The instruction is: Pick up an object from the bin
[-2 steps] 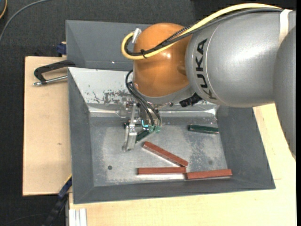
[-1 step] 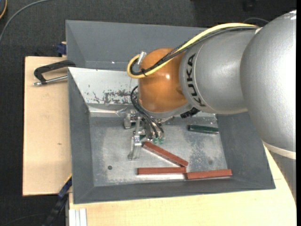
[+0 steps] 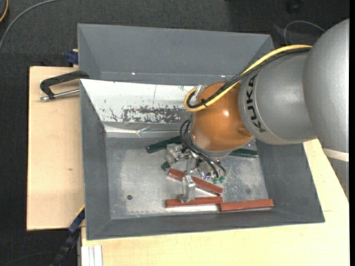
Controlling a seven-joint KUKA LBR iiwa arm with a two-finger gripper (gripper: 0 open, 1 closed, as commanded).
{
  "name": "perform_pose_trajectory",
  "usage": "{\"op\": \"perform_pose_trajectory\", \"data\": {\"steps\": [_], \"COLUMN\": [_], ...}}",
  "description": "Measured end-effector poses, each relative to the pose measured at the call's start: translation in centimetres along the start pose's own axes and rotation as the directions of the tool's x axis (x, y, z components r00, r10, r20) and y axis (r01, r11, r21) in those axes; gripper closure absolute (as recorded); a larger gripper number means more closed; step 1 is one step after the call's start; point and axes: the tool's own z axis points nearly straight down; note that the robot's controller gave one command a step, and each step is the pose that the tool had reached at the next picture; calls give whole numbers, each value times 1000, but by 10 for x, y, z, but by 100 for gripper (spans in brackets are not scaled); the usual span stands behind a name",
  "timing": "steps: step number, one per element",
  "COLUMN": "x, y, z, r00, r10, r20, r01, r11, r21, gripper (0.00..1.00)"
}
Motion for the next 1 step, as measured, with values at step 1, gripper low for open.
{"op": "perform_pose_trajectory", "data": {"steps": [1], "x": [-4], "y": [1], "z": [-5], "r00": [1000], "r10": [-1], "r20": [14], "r01": [1], "r11": [1000], "r21": [-2], "gripper": [100]}}
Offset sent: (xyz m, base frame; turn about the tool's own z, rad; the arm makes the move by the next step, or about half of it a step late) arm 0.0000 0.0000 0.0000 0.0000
